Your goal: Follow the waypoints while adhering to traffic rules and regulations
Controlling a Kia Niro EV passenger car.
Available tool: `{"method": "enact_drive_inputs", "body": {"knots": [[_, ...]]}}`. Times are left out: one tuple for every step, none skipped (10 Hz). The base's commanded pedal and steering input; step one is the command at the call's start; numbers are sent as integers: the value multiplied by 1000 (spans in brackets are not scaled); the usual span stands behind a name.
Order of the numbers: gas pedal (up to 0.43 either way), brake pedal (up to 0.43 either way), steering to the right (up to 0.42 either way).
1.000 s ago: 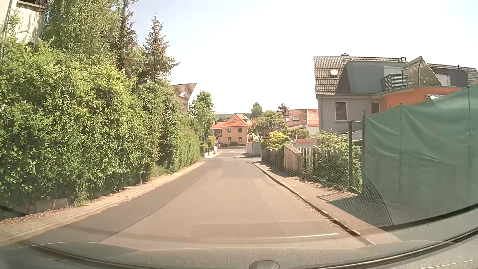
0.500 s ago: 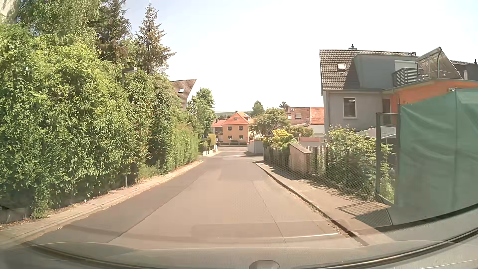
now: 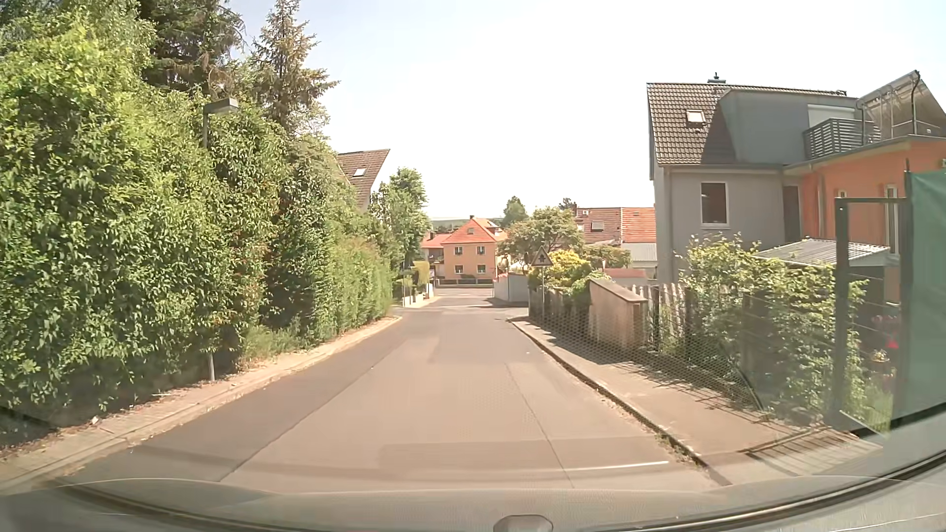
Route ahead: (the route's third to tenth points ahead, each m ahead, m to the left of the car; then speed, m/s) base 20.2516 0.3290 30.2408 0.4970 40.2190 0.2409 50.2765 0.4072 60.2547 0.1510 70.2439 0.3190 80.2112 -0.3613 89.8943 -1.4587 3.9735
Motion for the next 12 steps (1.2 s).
{"method": "enact_drive_inputs", "body": {"knots": [[0, 201, -9], [0, 207, -9], [0, 213, -10], [0, 213, -13], [0, 220, -17], [0, 220, -17], [0, 220, -17], [0, 226, -17], [0, 226, -17], [0, 232, -18], [0, 238, -18], [0, 250, -17]]}}
